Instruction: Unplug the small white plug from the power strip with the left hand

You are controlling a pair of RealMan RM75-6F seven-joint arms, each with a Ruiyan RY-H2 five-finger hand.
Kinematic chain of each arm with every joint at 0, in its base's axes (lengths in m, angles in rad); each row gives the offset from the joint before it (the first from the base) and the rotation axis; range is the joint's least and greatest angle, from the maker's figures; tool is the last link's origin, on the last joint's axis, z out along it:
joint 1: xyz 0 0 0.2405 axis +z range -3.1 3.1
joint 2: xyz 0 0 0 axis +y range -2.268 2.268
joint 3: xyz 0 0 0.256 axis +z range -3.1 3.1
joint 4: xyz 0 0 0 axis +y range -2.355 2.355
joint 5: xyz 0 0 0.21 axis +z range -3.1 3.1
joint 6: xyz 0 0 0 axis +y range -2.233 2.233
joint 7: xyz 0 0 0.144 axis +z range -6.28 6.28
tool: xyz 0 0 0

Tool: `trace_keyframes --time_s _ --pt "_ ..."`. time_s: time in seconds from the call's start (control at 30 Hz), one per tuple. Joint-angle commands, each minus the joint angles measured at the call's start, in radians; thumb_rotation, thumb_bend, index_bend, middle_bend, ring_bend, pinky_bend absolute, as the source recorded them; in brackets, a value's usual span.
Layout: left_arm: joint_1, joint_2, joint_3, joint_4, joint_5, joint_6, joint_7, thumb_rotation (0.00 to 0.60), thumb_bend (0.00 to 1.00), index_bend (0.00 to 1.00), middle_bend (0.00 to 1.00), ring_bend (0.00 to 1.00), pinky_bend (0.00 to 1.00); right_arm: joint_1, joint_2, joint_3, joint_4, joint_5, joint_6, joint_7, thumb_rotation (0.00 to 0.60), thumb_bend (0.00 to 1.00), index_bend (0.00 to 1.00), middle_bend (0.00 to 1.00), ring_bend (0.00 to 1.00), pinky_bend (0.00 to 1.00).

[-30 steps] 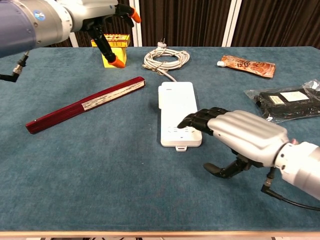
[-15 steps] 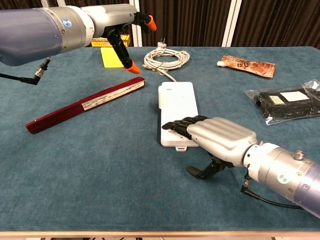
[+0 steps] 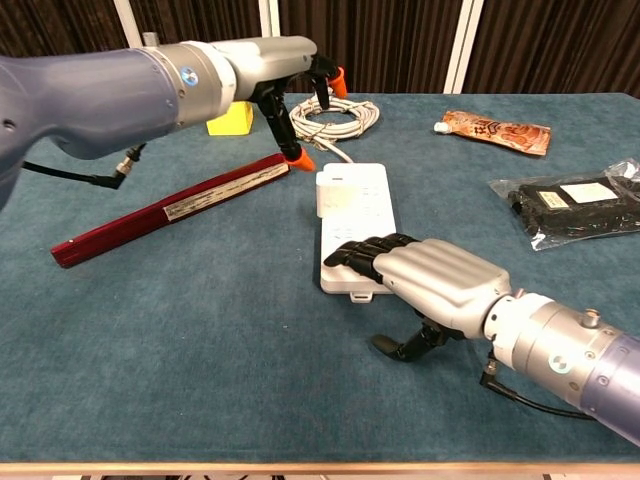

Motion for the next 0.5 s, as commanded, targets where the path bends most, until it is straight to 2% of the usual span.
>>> trace_keyframes --time_s 0.03,0.13,0.27,0.5 --pt "-0.026 -0.038 -0.003 0.026 -0.031 0.018 0.02 0.6 0.11 0.32 0.37 0.11 0.17 0.001 0.001 -0.008 -0.003 -0.006 0.004 0.007 0.6 0.47 0.1 0.1 0.05 0.09" --pt "-0.056 -0.079 -0.004 0.058 -0.062 0.037 0.057 0.6 0.14 0.37 0.42 0.12 0.17 0.002 0.002 -0.018 -0.004 -0.012 0.008 0.01 0.6 0.47 0.1 0.1 0.05 0.09" --pt "-0.084 -0.127 -0.008 0.095 -0.095 0.065 0.094 0.6 0.14 0.38 0.43 0.13 0.17 0.002 0.006 -0.024 -0.009 -0.014 0.015 0.015 0.6 0.47 0.1 0.1 0.05 0.09" --pt "-0.123 -0.187 -0.009 0.159 -0.174 0.079 0.162 0.6 0.15 0.4 0.35 0.13 0.16 -0.001 0.023 -0.034 -0.025 -0.022 0.032 0.024 0.6 0.47 0.1 0.1 0.05 0.09"
